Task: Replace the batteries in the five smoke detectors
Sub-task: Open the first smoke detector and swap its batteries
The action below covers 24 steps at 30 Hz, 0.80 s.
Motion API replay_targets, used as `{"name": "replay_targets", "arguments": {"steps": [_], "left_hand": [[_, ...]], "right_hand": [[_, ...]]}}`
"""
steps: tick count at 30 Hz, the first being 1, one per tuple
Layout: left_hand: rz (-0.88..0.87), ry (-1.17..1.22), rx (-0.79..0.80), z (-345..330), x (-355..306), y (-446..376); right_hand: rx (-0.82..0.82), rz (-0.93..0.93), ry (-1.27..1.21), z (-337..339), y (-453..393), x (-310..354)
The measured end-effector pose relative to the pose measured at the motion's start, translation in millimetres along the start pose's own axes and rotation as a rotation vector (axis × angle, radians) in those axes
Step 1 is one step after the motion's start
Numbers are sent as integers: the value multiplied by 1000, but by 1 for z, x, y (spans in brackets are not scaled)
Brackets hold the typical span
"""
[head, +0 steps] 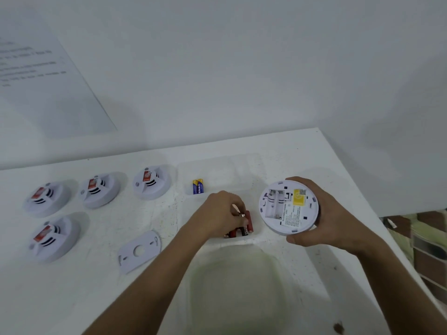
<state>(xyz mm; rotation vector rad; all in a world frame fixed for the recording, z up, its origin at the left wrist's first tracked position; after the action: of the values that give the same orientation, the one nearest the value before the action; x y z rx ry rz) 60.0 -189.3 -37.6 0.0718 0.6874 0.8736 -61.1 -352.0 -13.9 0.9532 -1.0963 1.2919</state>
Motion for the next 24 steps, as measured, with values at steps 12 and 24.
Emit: {"name": "replay_targets", "arguments": {"steps": [12,24], "left_hand": [[-213,318,-539,72,-51,60],[-277,239,-386,50,-38,49]], "right_hand": [[46,67,-9,-23,-12,13],[100,103,-9,-33,-22,28]]}}
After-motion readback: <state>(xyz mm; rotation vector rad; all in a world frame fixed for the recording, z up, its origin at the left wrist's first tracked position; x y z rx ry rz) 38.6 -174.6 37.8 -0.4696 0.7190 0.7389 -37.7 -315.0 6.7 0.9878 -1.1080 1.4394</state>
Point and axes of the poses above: each hand's wrist, its own y-axis away from the middle knuckle, its own z-axis out of the back of the hand, x = y × z, the point moved 7 cm from there along -y, towards the middle knuckle, and after that the axes turned 5 degrees about -y, right-handed, at the moved point
